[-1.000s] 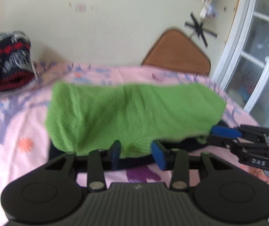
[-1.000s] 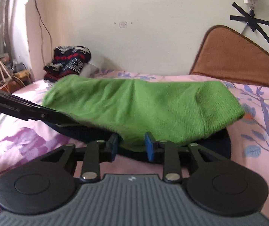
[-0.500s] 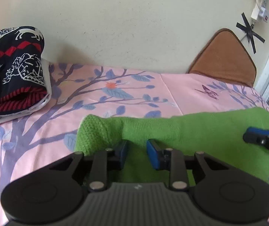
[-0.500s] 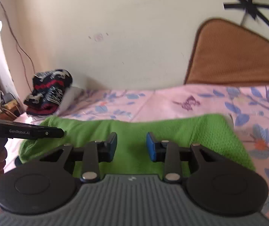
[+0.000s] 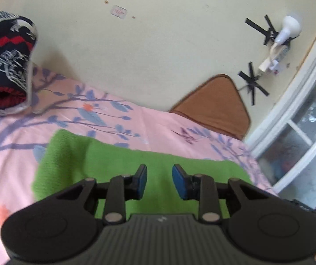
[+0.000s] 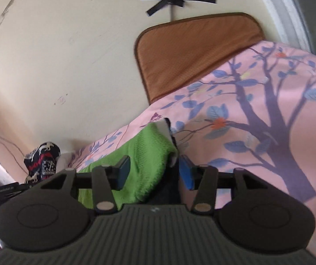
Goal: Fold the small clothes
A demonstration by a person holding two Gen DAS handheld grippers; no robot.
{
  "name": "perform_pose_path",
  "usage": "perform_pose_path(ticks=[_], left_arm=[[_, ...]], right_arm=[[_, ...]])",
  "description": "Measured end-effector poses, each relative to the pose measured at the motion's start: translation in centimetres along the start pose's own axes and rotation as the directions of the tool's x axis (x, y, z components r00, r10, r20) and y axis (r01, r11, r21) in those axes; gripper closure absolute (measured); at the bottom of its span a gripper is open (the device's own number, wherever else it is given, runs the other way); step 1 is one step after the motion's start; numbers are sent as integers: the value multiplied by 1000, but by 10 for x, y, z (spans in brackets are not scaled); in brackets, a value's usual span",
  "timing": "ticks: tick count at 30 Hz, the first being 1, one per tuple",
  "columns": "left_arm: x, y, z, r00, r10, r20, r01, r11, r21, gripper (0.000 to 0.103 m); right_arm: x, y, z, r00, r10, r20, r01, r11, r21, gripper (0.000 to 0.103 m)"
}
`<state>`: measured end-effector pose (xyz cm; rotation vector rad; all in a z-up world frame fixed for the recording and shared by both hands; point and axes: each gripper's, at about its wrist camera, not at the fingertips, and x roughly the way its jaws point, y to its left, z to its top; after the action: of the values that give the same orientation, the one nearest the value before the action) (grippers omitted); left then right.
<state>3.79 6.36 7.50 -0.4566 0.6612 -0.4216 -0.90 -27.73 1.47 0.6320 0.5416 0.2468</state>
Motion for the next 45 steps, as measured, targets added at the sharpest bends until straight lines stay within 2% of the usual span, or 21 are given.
perform_pose_path(ticks=[2, 4, 6, 8, 9, 10, 13, 17, 21, 24, 29, 31, 33, 35, 37, 38, 39, 40, 42, 44, 45], left_arm=[[18, -12, -2, 994, -86, -67, 86, 996, -13, 78], [38, -18, -7, 984, -120, -130, 117, 993, -30, 82], [58, -21, -14, 976, -123, -180, 119, 992, -31, 87], [79, -16, -26, 967, -66, -244, 59, 998, -33, 89], [83, -12, -31, 973, -35, -229, 32, 999, -17, 97], [84, -8, -33, 976, -55, -212, 52, 998, -18, 97], [81, 0, -32, 972, -77, -224, 58, 994, -91, 97], [65, -8, -33, 975, -65, -213, 56, 997, -47, 98], [7, -1, -25, 991, -97, -91, 92, 994, -58, 79], [-52, 34, -17, 998, -12, 54, 18, 994, -110, 70], [-127, 94, -11, 967, 151, 207, -96, 962, -255, 66], [-140, 101, -9, 955, 190, 229, -124, 954, -274, 57], [-140, 102, -7, 954, 198, 224, -135, 954, -268, 55], [-131, 97, -2, 961, 180, 208, -128, 963, -239, 55], [-120, 93, 3, 967, 166, 195, -127, 972, -198, 55], [-114, 91, 7, 968, 160, 192, -126, 976, -177, 55], [-108, 88, 12, 969, 155, 191, -124, 979, -162, 55], [-103, 85, 15, 970, 148, 192, -120, 981, -152, 55], [-92, 80, 27, 973, 131, 192, -106, 985, -133, 55], [-78, 76, 39, 976, 123, 178, -105, 989, -109, 55], [-67, 73, 46, 977, 141, 158, -128, 988, -90, 57]], right_arm=[[5, -7, -1, 999, 6, -45, -4, 999, 53, 44], [17, -9, -5, 995, -2, -102, 11, 996, 86, 44], [27, -9, -12, 992, 6, -128, 8, 994, 105, 45], [32, -6, -15, 991, 27, -130, -11, 992, 124, 49], [37, -4, -16, 987, 51, -151, -30, 990, 138, 67], [43, -1, -18, 982, 68, -176, -42, 988, 150, 73], [50, 13, -18, 978, 85, -190, -53, 984, 168, 77], [38, 70, 4, 969, 210, -132, -201, 976, 82, 78], [42, 145, 9, 947, 277, -163, -298, 947, -119, 78], [60, 196, -7, 922, 303, -241, -361, 898, -250, 78], [114, 264, -61, 861, 291, -417, -454, 811, -369, 78], [140, 280, -90, 840, 242, -485, -462, 787, -409, 77], [162, 283, -118, 836, 178, -520, -447, 770, -455, 73], [159, 284, -123, 848, 212, -485, -465, 738, -489, 66], [145, 288, -115, 828, 222, -515, -505, 695, -512, 55], [135, 286, -108, 810, 254, -528, -540, 674, -504, 56], [123, 284, -100, 807, 283, -519, -557, 657, -509, 57], [113, 283, -92, 819, 296, -492, -552, 643, -531, 57], [98, 283, -71, 867, 290, -404, -491, 630, -602, 57], [97, 282, -53, 907, 272, -322, -420, 635, -648, 56], [103, 282, -45, 916, 263, -304, -401, 650, -646, 56]])
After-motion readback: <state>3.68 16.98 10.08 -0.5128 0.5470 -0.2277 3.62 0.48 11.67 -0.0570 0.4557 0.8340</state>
